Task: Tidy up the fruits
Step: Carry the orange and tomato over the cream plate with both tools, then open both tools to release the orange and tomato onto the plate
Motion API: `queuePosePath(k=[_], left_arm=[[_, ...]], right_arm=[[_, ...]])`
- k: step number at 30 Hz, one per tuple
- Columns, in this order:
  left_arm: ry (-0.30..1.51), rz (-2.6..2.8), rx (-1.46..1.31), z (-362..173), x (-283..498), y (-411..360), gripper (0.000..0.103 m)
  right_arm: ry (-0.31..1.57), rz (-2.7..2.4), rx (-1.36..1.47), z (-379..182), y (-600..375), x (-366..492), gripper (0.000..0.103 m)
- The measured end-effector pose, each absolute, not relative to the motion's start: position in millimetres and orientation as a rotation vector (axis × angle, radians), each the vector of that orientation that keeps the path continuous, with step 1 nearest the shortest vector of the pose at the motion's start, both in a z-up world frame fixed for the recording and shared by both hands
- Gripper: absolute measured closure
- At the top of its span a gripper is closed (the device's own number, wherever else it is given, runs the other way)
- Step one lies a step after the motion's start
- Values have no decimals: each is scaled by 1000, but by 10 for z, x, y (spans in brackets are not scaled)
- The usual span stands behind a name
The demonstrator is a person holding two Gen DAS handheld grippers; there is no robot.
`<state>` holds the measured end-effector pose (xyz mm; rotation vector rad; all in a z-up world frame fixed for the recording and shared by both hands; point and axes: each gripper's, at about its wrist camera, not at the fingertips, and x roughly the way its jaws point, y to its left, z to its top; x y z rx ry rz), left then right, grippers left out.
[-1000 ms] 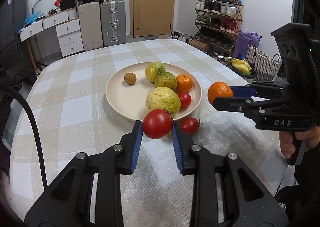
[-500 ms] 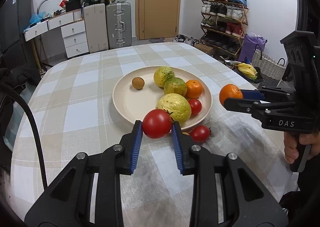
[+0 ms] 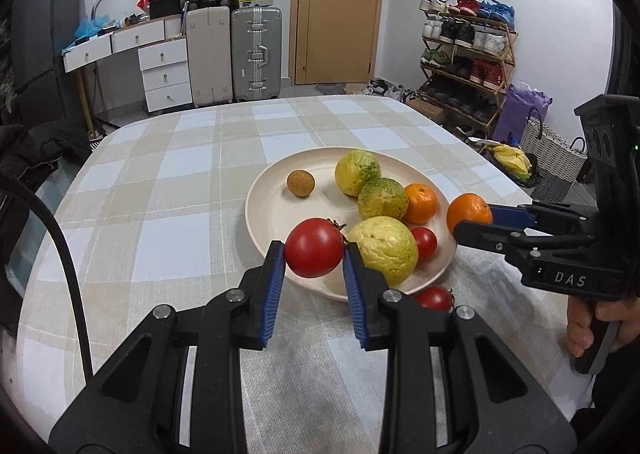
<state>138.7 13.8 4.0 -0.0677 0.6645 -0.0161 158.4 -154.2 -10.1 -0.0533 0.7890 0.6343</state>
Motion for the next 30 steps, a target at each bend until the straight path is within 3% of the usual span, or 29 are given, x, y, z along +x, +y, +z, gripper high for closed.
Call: queuePosePath(k=[30], left_arm=[[737,-6,-74,-230,1896,189,76]], right_arm=[[810,648,-112,-95,-1038,2001,60]])
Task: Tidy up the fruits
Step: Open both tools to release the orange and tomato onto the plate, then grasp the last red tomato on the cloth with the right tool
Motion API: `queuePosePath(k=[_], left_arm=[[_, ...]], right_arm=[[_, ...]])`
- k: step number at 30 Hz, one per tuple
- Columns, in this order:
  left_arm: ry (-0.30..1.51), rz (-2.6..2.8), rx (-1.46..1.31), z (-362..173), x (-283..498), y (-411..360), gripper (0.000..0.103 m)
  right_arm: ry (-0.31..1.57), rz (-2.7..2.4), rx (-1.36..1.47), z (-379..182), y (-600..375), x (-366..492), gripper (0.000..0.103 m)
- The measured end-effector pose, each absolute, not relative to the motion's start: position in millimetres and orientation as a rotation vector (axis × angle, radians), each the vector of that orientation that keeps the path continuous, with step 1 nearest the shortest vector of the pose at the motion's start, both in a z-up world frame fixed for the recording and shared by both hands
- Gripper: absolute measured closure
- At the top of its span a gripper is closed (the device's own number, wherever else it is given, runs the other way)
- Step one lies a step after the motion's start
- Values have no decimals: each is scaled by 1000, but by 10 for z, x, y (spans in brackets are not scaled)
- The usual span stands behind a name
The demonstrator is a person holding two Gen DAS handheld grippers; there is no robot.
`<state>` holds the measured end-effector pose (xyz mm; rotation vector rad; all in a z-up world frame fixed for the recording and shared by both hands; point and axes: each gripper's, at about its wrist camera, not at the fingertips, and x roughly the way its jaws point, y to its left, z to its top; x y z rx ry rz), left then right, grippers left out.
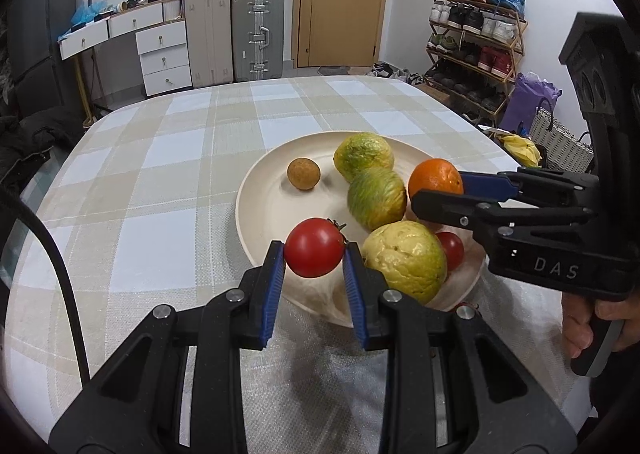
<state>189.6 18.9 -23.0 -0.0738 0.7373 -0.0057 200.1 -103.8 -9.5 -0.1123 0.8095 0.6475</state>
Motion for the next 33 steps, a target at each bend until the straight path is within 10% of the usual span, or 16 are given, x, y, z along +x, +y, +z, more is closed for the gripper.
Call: queuePosePath(k=[15,22,33], left_arm=[[747,14,-65,-253,1891,193,75],[712,48,-66,-173,1666,240,22],[652,56,-59,37,1194,200,1]], right_arm=[[780,642,-132,-56,-1053,1940,51],[748,614,-108,10,-1306,1758,13],[768,611,-148,6,-1456,1427,0]])
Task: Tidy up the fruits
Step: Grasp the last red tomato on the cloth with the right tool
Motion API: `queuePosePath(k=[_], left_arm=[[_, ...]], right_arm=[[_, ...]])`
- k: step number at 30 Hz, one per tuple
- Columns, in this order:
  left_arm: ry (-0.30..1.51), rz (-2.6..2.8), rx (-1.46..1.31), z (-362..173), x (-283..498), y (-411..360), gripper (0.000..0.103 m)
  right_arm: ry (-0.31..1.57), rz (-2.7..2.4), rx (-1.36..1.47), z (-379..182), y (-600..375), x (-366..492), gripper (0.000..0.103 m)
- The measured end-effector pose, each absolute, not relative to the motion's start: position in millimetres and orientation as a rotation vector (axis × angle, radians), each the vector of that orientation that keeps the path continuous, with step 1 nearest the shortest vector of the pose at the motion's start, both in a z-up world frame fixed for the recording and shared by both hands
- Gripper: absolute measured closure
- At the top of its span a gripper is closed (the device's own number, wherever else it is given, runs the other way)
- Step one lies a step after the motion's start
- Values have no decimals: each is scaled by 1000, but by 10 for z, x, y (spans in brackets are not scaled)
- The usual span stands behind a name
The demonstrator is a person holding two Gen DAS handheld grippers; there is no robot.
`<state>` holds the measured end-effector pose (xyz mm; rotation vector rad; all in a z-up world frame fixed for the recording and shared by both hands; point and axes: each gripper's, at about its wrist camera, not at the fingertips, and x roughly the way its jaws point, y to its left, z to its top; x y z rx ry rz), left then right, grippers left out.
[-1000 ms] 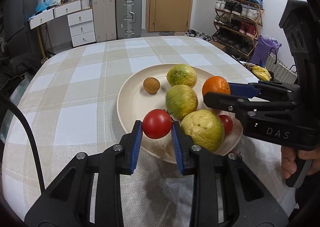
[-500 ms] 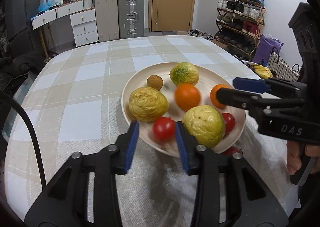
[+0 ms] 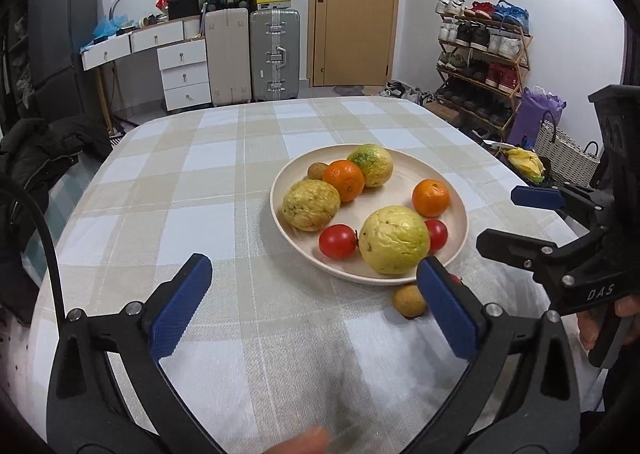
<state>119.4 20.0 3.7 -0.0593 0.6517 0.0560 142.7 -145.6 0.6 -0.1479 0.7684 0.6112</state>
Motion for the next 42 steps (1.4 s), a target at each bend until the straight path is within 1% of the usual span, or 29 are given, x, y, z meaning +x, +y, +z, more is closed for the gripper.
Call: queuePosePath(k=[4,12,19,29,42], left_arm=[[634,54,-50,113,1058,171,1],[645,59,-52,115,964,172,1],[661,59,-47,62,1006,171,1],[680,63,-53,22,1049,183,1],[699,66,-51,-34,1092,190,1]], right_arm=[[760,603,-194,11,-1423,1343,0],[821,615,-233,-136,-1332,1328,0],[895,603,-263,-326,-1220,1357,0],[948,561,-279,-483,-1103,1370,0],[962,505,-276,-523,-1059,1410,0]])
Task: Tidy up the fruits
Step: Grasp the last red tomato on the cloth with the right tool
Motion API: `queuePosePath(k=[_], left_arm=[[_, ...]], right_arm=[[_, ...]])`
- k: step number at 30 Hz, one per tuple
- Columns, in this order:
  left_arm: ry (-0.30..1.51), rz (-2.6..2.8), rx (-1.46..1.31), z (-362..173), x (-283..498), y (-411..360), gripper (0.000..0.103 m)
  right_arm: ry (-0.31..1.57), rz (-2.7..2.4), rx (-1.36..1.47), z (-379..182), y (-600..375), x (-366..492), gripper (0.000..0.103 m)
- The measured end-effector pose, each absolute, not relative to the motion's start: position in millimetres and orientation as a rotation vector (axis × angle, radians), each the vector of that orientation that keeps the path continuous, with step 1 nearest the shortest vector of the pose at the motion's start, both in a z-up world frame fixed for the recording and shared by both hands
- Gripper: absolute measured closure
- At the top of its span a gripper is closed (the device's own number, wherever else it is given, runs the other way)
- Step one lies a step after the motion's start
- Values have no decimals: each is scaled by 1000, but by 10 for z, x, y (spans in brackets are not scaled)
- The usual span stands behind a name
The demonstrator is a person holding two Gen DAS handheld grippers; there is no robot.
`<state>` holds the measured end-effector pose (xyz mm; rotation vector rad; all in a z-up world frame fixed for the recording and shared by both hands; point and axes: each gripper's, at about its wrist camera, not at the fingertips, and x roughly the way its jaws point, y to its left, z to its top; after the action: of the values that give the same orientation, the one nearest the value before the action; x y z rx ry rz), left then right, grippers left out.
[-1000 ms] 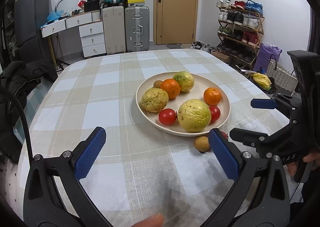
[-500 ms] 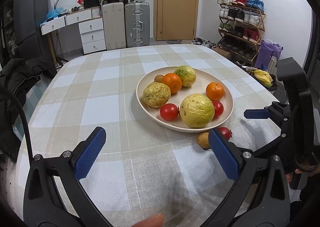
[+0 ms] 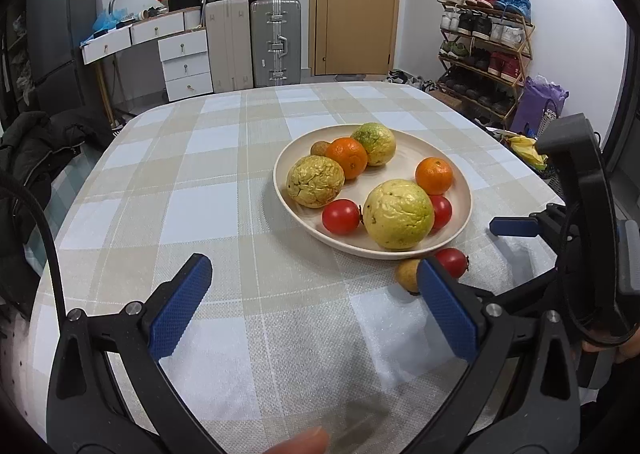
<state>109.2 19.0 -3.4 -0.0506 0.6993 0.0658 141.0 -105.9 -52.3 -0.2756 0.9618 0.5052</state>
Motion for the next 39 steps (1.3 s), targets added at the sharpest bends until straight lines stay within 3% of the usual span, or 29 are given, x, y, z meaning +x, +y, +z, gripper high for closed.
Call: queuePosePath(k=[24,32,34,39], left_arm=[[717,65,-50,-88,1128,167,1],[718,65,-50,-88,1128,167,1],[724,64,-50,-102,1136,164,1],[732,62,-45,-139,1152,159,1]], right_arm=[[959,572,-314,-493,-1124,1366,2],[944,617,-287,-445,-1111,1324,30],[934,636,-291,-429,-1098,1296,42],[916,677,-319,-420,-1024,1217,54]])
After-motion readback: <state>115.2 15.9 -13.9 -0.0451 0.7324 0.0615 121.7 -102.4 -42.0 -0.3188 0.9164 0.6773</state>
